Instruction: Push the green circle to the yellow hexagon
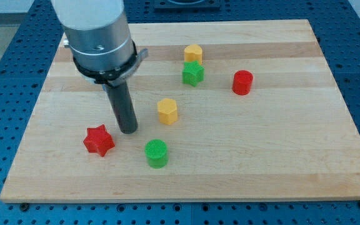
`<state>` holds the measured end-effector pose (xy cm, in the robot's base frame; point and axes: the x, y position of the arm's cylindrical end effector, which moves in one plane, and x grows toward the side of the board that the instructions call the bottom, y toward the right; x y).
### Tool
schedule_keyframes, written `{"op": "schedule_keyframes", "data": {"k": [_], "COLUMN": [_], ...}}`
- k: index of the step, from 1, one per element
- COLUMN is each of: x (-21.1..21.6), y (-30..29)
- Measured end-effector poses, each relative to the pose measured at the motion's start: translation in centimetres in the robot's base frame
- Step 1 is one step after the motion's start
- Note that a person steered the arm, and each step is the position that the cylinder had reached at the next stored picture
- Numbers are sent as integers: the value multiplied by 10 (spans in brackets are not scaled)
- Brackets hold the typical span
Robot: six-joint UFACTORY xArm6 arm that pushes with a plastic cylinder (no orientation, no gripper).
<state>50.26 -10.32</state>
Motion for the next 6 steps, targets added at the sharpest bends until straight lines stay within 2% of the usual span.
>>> {"op": "schedule_keyframes", "data": {"k": [2, 3, 4, 6], "x": [41, 77, 82, 38], "y": [6, 9, 58, 68]}}
